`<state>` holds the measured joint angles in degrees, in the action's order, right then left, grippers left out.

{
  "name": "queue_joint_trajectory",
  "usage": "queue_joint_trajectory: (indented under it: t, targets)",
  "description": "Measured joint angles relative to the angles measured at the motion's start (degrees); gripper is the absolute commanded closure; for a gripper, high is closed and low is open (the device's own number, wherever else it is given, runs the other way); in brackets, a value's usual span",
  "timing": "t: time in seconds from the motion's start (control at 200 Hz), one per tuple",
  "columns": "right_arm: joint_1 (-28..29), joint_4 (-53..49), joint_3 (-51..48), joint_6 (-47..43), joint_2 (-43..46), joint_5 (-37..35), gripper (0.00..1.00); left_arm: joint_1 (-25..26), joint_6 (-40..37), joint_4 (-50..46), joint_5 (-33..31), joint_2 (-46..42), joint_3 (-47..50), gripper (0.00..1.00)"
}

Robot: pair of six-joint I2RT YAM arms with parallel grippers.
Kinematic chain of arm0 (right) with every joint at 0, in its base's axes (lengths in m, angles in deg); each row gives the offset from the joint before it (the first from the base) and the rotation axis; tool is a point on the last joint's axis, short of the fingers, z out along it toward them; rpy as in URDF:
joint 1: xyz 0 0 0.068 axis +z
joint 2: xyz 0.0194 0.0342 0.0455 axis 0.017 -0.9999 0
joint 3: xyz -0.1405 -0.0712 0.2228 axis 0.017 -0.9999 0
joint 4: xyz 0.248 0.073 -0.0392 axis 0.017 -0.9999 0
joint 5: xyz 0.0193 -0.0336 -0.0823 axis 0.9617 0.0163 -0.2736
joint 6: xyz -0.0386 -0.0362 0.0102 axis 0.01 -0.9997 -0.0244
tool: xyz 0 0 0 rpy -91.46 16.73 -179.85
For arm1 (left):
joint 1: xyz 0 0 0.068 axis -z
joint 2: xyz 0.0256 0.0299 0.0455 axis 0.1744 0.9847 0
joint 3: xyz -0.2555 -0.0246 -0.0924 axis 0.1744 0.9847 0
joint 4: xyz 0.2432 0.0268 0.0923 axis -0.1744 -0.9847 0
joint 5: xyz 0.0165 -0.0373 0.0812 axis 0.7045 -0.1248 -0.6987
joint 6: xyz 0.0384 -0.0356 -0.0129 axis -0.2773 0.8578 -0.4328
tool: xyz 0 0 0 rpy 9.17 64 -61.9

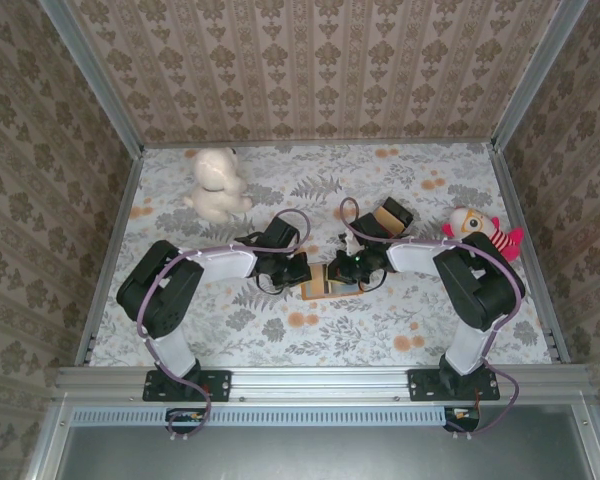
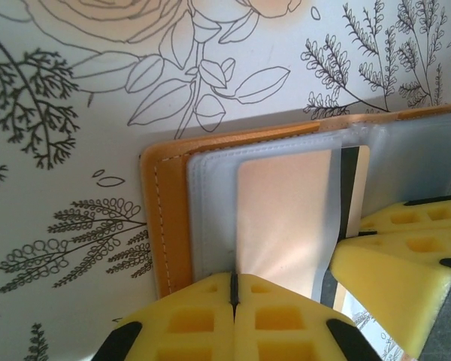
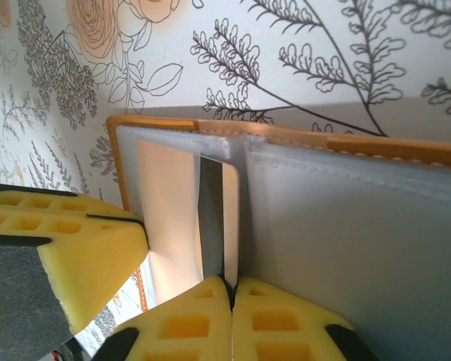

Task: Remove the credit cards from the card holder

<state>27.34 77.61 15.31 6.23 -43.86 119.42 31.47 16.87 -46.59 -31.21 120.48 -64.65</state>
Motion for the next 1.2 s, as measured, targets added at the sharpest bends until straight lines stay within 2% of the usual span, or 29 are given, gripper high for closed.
queue_joint_trajectory:
  t: [0.12,0.35,0.455,0.615,0.835,1.01,1.2]
  targets:
    - [-0.5,-0.9,0.0,-1.2,2.1,0.2,1.0,0.0,-0.4,-0.3,-0.7,-0.2,0.0,0.84]
    - [-3.8,-6.6,0.0,-5.6,9.3,-0.5,1.0,-1.4,-1.7,-2.8,-2.4,-1.8,0.1,0.79]
    - [-4.5,-10.1,0.2,-8.5,12.8,-0.7,1.0,-1.9,-3.4,-4.7,-3.7,-3.0,0.0,0.72]
    - [-4.5,-16.6,4.0,-14.0,17.2,-2.9,1.0,-3.5,-6.8,-9.7,-6.1,-6.0,-2.3,0.54]
    - [-4.5,-23.3,14.0,-25.8,21.7,-10.9,1.0,-8.3,-10.9,-13.0,-8.5,-13.7,-3.4,0.28]
    - [-4.5,-28.0,22.2,-35.2,22.3,-18.7,1.0,-11.3,-14.4,-16.6,-11.2,-19.0,-2.8,0.16]
    - [-5.4,-30.9,27.0,-47.1,21.2,-25.0,1.0,-12.0,-19.9,-21.8,-15.4,-22.9,-2.8,0.04]
